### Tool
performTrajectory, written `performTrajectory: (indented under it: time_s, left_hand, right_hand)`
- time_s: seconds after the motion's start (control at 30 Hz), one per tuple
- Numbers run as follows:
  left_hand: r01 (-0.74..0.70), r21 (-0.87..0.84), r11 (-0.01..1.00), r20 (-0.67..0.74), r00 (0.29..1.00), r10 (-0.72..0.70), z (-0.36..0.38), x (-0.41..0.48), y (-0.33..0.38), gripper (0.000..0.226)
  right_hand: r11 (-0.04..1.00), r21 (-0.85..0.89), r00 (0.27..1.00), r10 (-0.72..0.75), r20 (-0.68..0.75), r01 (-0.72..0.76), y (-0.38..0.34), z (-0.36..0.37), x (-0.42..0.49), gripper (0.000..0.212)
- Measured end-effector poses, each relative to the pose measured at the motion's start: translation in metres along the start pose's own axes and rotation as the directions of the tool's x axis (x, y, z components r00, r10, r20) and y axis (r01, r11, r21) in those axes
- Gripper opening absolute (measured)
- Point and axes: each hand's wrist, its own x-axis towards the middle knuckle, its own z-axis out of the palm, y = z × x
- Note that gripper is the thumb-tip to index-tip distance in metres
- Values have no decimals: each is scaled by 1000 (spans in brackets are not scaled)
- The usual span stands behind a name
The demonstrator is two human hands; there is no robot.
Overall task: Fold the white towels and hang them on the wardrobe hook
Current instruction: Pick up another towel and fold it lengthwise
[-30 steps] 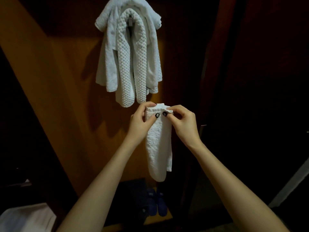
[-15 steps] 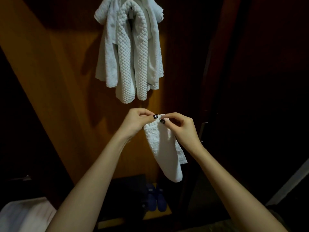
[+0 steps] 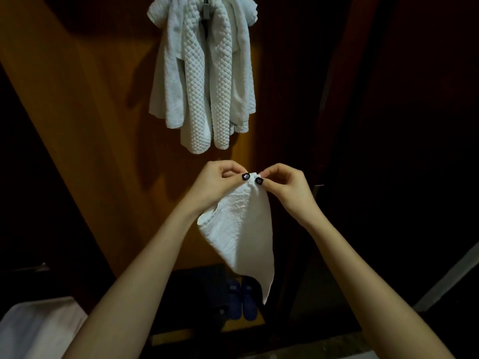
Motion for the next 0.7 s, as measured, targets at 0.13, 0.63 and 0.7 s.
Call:
performTrajectory:
  time_s: [0.13,0.63,0.7]
  left_hand:
    - [-5,25,1000,21,1000,4,-3,1,-5,5]
    - [-125,183,975,79,991,112,-4,-4,-10,10]
    - [-108,180,978,77,992,96,-2,-5,-12,9]
  right_hand:
    - [999,-53,1000,-1,-2,1,-2,5,-4,4]
    - [970,-242,998,-49,-30,40,1,14,0,21]
    - [924,-374,997,-58,56,74,0,14,3,16]
